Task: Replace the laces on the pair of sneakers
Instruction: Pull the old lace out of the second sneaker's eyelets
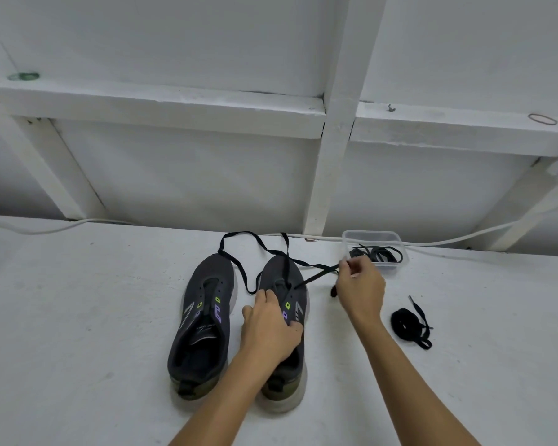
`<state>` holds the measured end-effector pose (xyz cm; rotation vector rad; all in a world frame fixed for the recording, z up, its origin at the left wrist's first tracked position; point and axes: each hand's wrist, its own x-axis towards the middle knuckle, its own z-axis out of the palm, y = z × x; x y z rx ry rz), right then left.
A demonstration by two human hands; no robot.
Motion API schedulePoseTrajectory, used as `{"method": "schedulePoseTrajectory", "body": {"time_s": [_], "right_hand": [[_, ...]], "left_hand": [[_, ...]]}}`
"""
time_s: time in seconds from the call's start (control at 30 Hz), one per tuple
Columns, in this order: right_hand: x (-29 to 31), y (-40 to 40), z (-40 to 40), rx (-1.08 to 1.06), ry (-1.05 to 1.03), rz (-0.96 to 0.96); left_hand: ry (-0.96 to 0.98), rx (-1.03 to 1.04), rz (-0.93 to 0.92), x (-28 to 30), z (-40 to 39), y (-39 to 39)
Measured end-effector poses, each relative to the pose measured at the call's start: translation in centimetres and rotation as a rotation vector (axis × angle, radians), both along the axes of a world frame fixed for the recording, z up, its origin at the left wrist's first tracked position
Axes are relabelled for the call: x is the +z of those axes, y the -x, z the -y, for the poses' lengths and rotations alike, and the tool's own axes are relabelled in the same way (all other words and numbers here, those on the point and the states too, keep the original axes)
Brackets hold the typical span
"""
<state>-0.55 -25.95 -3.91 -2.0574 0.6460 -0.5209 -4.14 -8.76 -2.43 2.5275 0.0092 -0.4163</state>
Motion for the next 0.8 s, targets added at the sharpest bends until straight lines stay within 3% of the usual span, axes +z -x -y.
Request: {"method": "schedulePoseTrajectory", "body": {"time_s": [0.07,0.17,0.27,0.37,0.53,0.6,0.8], "right_hand": [[-0.6,0.5,-0.2,0.069,0.147,-0.062],[-0.8,0.9,-1.7,0.4,0.245,0.002],[-1.4,1.0,-2.5,0.638,0.312,-0.14],[-1.4,1.0,-2.6,0.552,0.381,-0.167],[0.3,-0.3,1.1,0.048,0.136,-0.083],[0.2,-0.1,2.0,0.09,0.227,-0.177],[-1.2,1.1,-1.4,0.599,0.367,-0.129]], "left_hand": [[-0.004,0.004,0.005,0.0,0.1,0.1],[-0.007,-0.001,0.016,-0.1,0.1,0.1],[0.0,0.006,0.021,0.0,0.1,0.2],[-0.001,0.019,0.026,0.1,0.1,0.2],[0.015,0.031,0.017,0.1,0.0,0.3],[0.021,0.028,0.018,0.1,-0.1,0.2],[0.007,0.027,0.036,0.0,0.1,0.4]]}}
